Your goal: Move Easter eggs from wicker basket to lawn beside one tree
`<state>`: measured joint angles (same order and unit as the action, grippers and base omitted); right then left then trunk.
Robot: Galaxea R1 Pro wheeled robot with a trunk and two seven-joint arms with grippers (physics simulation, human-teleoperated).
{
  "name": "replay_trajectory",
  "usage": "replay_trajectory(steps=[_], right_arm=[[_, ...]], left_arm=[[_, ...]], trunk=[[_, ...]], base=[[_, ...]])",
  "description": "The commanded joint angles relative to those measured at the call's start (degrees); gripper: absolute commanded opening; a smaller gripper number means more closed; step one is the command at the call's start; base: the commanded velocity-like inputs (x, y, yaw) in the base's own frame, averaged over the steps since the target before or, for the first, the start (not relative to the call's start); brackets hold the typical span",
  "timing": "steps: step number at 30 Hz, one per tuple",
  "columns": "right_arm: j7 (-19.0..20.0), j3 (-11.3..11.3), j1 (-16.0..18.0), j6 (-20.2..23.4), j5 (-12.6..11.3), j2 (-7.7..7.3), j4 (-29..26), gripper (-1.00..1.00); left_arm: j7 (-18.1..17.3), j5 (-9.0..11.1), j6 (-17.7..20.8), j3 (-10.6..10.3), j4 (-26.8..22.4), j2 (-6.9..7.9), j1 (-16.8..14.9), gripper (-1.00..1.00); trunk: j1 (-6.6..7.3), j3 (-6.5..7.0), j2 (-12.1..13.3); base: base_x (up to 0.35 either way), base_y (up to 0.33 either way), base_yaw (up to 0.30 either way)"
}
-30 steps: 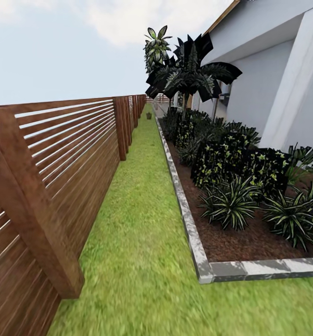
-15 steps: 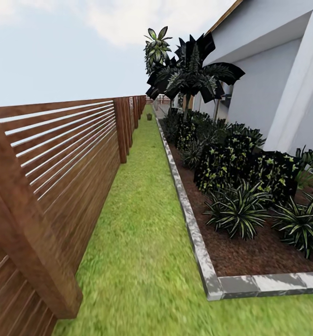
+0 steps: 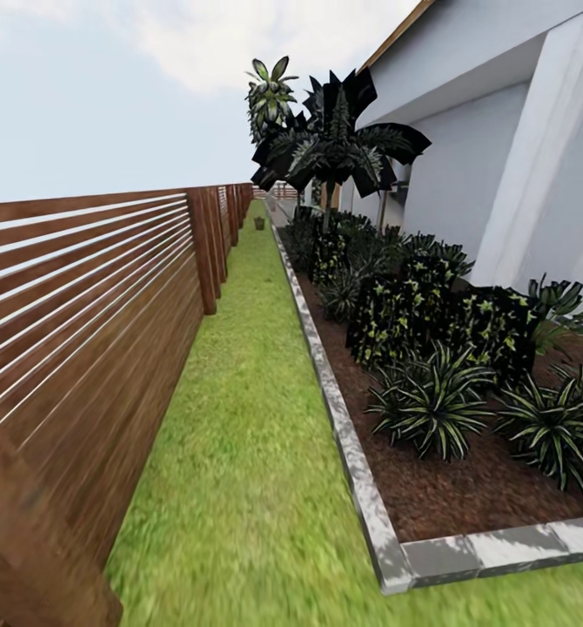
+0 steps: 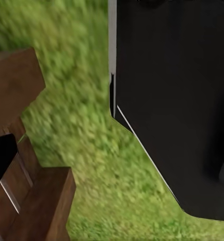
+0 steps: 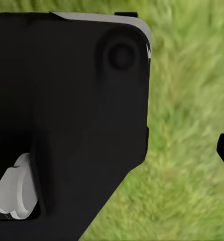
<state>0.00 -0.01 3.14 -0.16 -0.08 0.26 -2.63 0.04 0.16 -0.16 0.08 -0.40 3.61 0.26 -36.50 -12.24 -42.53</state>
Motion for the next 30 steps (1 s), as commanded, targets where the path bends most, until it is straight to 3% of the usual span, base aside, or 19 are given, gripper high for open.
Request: replay_trajectory(steps=[1, 9, 18, 30], right_arm=[[0.0, 0.0, 0.02, -0.02, -0.01, 0.01, 0.0, 1.0], [0.0, -0.02, 0.02, -0.02, -0.01, 0.01, 0.0, 1.0], [0.0, -0.03, 0.02, -0.02, -0.01, 0.01, 0.0, 1.0], [0.0, 0.01, 0.02, -0.02, -0.01, 0.01, 0.0, 1.0]], left_arm=[[-0.01, 0.02, -0.02, 0.0, -0.04, 0.02, 0.0, 1.0], [0.03, 0.02, -0.02, 0.0, -0.04, 0.0, 0.0, 1.0], [0.01, 0.0, -0.02, 0.0, -0.04, 0.01, 0.0, 1.0], [0.04, 0.02, -0.02, 0.0, -0.04, 0.0, 0.0, 1.0]], trunk=[[-0.04, -0.04, -0.04], [-0.04, 0.0, -0.04], [-0.04, 0.0, -0.04], [-0.04, 0.0, -0.04]], base=[[0.323, 0.0, -0.041], [0.323, 0.0, -0.002], [0.323, 0.0, 0.202], [0.323, 0.0, 0.022]])
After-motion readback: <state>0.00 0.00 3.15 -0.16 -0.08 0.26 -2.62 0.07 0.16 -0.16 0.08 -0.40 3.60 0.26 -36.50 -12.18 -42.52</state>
